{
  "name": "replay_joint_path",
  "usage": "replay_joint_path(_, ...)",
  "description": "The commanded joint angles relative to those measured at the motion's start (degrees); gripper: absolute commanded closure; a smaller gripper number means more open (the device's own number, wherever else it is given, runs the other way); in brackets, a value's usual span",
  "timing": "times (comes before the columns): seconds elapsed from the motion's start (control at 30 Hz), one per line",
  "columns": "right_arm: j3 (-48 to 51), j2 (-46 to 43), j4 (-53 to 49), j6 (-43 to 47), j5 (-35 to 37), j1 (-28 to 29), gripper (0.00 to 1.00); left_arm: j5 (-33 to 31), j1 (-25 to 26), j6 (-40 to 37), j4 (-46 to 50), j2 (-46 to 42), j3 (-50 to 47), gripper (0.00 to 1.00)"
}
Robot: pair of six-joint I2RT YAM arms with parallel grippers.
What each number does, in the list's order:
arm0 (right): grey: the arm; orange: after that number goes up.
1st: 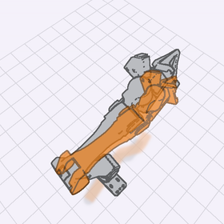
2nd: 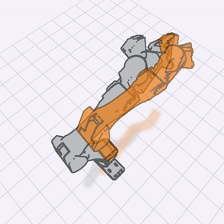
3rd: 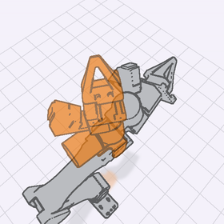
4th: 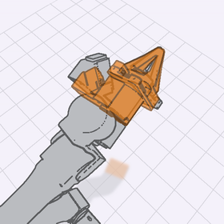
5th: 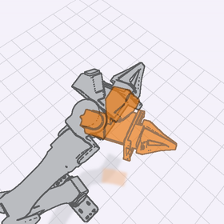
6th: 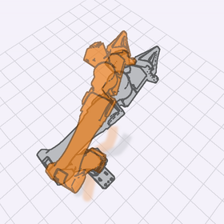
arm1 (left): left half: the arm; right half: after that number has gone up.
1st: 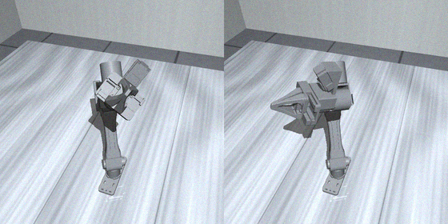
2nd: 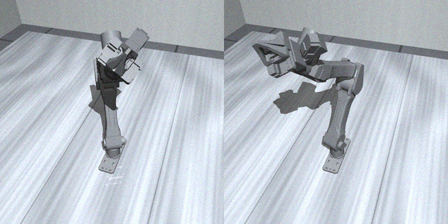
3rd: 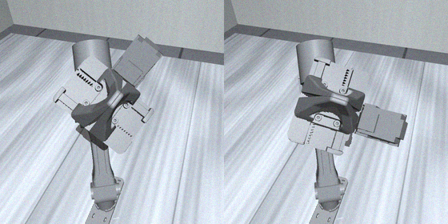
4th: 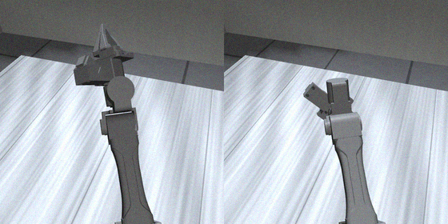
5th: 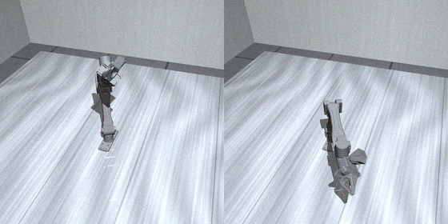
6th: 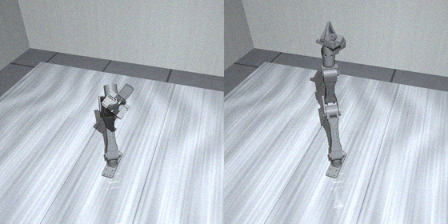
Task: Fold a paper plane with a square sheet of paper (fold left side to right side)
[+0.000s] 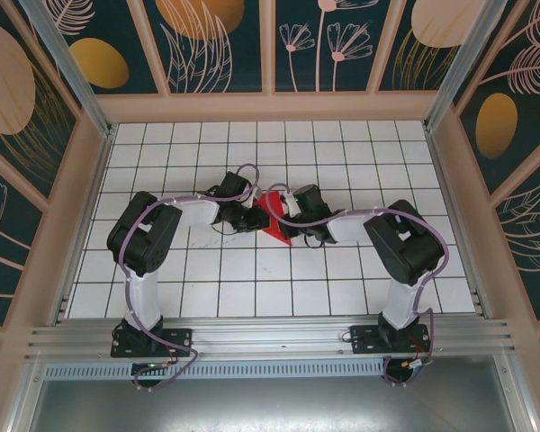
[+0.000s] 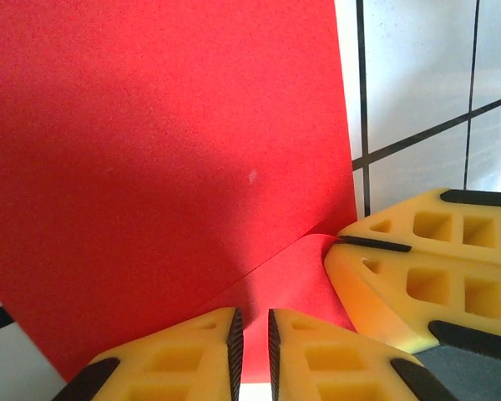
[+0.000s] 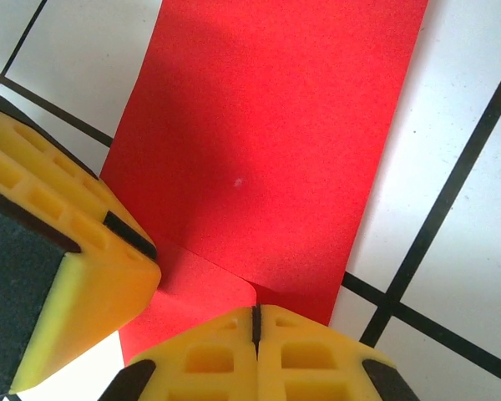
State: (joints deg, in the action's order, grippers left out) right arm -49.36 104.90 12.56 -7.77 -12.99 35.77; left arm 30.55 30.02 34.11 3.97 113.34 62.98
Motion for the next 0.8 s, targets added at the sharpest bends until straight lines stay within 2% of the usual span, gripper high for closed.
replay_joint_path(0.0,-2.1,0.6,-2.3,-0.6,0.6,-0.4,0.87,-5.9,0.0,-1.4,3.4,2.7,-2.1,0.79)
replay_joint_path(0.27,-1.6,-5.6,-4.4,-1.6,3.4,-1.7,0.59,-6.6,0.0,-1.4,3.0,4.3,-3.0,0.79)
replay_joint_path(0.4,-1.5,-10.3,-8.9,-2.0,0.4,-1.9,0.54,-6.5,0.0,-1.5,3.0,4.3,-2.8,0.80)
replay_joint_path(0.43,-1.9,-11.2,-11.0,-2.4,-1.8,-1.9,0.55,-6.5,0.0,-1.5,3.1,4.3,-2.7,0.80)
replay_joint_path(0.5,-2.7,-11.8,-15.4,-3.4,-6.7,-2.0,0.65,-6.6,0.0,-1.5,3.1,4.1,-2.7,0.80)
replay_joint_path(0.67,-2.5,-10.7,-22.7,-8.1,-13.9,-1.9,0.98,-6.6,0.0,-1.5,3.0,3.8,-2.6,0.80)
replay_joint_path(0.77,-1.6,-9.7,-21.9,-11.0,-15.4,-1.9,1.00,-6.8,0.0,-1.6,3.2,3.5,-2.7,0.80)
